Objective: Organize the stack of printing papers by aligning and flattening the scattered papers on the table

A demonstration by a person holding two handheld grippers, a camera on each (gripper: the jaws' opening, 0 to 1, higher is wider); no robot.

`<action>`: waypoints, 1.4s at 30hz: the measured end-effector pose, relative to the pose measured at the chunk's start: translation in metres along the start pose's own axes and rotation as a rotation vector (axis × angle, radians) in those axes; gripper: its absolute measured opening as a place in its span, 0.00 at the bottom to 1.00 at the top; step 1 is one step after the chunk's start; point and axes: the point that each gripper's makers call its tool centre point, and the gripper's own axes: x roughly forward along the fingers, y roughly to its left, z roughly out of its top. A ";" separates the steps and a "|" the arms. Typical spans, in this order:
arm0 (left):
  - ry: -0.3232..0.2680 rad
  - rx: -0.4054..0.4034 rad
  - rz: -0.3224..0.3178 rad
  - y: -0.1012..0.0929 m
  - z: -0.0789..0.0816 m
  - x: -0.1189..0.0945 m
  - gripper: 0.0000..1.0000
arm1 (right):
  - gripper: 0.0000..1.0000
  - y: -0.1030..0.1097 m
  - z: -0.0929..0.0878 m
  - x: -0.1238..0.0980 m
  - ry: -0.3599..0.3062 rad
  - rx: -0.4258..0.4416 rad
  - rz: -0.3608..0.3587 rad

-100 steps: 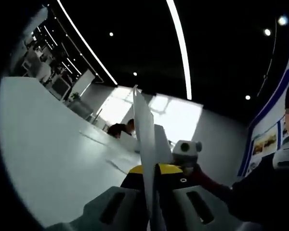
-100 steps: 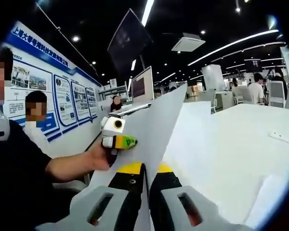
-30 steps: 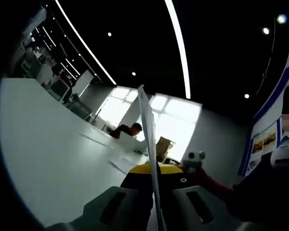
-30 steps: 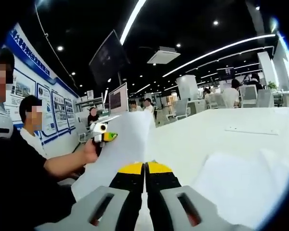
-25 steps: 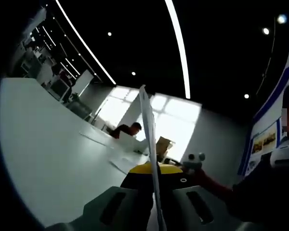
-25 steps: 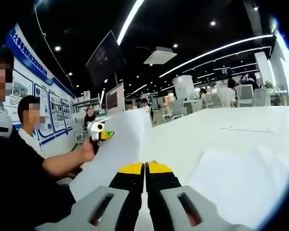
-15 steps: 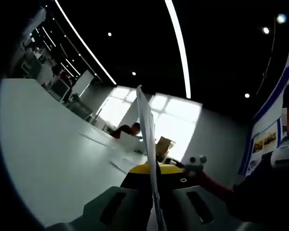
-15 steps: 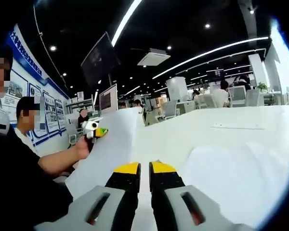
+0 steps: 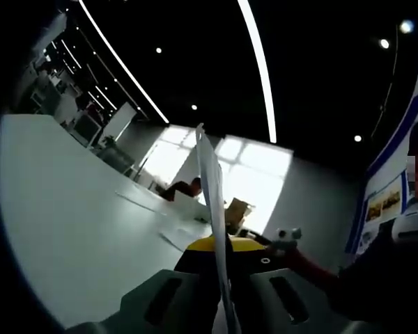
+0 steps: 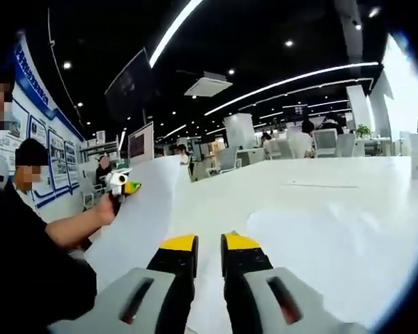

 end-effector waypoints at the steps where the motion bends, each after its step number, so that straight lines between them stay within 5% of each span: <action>1: 0.000 -0.001 0.001 0.000 0.000 0.000 0.06 | 0.11 -0.001 0.000 -0.002 -0.004 0.003 -0.011; 23: 0.003 0.008 0.002 0.000 0.000 0.000 0.06 | 0.27 -0.041 0.014 -0.022 -0.036 0.007 -0.183; 42: 0.007 0.012 0.006 0.001 -0.001 0.000 0.06 | 0.37 -0.069 0.019 -0.021 0.043 -0.032 -0.262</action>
